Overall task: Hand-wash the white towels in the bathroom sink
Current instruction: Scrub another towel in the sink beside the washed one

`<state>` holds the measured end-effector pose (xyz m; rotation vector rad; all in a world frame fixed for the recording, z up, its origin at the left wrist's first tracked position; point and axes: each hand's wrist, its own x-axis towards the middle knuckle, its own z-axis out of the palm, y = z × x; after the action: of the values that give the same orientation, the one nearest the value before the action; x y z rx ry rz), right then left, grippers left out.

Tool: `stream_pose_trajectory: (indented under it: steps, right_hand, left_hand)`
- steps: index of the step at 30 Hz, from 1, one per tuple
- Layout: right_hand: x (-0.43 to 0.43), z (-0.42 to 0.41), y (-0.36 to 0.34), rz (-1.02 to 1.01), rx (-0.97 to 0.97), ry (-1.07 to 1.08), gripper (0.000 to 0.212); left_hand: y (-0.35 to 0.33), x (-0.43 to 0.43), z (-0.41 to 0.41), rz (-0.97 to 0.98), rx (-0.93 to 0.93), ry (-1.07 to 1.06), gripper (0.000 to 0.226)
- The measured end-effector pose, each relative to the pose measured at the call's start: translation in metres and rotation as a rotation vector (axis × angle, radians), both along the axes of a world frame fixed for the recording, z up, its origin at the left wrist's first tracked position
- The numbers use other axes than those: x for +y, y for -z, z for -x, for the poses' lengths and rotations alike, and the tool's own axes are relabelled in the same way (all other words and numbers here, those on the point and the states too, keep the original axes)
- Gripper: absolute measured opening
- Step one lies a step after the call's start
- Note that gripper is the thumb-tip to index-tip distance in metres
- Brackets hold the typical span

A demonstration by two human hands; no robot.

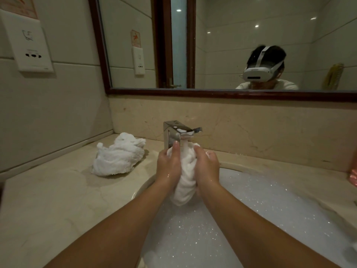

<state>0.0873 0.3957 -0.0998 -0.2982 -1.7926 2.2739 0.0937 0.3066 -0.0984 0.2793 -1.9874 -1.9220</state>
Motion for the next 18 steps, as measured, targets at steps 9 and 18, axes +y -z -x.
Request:
stream_pose_trajectory:
  steps: [9,18]
  right_hand:
    - [0.005,-0.004,0.002,0.062,0.021,0.019,0.031]
    - [-0.011,-0.005,0.0,-0.03,-0.058,0.037,0.041]
  left_hand:
    - [0.0,0.0,0.004,0.015,0.071,0.081,0.048]
    - [0.001,-0.001,-0.003,0.174,0.258,-0.147,0.057]
